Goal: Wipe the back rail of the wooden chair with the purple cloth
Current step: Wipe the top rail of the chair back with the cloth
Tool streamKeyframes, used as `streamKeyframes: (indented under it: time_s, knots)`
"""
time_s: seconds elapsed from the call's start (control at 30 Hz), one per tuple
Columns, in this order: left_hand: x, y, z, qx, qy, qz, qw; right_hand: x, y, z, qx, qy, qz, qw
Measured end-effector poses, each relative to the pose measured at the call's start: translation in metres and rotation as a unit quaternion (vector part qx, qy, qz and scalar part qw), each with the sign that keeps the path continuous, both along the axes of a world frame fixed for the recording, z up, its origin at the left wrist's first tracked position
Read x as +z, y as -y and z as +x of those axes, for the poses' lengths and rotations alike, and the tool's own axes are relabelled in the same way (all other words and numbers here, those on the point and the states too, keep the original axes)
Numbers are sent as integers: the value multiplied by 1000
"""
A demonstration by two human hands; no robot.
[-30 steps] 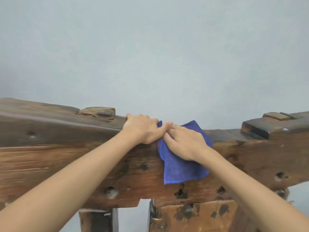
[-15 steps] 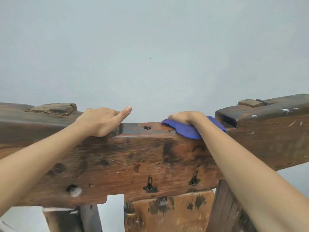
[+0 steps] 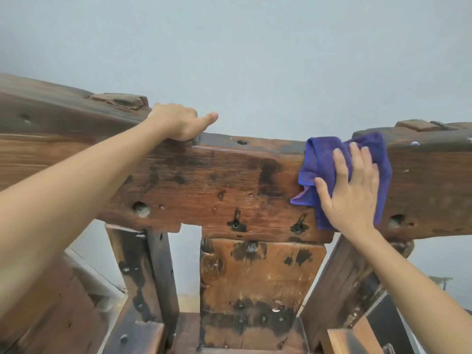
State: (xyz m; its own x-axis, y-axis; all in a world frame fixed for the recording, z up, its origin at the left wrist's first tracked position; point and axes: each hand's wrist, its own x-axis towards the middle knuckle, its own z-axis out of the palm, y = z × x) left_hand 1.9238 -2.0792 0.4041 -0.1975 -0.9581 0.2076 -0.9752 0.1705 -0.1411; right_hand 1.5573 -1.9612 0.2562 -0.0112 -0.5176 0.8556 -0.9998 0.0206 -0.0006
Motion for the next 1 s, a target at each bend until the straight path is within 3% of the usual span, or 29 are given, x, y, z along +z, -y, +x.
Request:
streamKeyframes:
  time_s: [0.07, 0.17, 0.27, 0.33, 0.4, 0.47, 0.57, 0.7, 0.77, 0.9, 1.0]
  knots:
    - [0, 0, -3, -6, -6, -8, 1000, -39, 9, 18, -32, 99, -53, 993]
    - [0, 1, -5, -10, -10, -22, 1000, -67, 26, 89, -48, 278, -93, 955]
    - [-1, 2, -8, -20, -6, -23, 1000, -83, 35, 178, -9, 345, -79, 935]
    - [-1, 3, -10, -19, -6, -22, 1000, -98, 37, 235, 47, 256, -58, 964]
    - [1, 2, -9, -21, -9, -21, 1000, -110, 36, 289, 147, 96, -20, 984]
    - [1, 1, -7, -29, -18, -20, 999, -108, 33, 333, 254, -3, 50, 966]
    - [2, 1, -3, -37, -37, -8, 999, -80, 34, 358, 319, -50, 127, 938]
    - [3, 3, -1, -27, -36, 14, 999, -38, 46, 291, 331, -197, 66, 920]
    - [3, 4, 0, -22, -32, 20, 999, -21, 49, 232, 317, -219, 13, 923]
    - [2, 3, 0, -24, -31, 13, 999, -3, 45, 94, 205, -193, -79, 956]
    - [-1, 2, -2, -29, -27, -6, 999, -13, 32, -1, 82, -73, -115, 987]
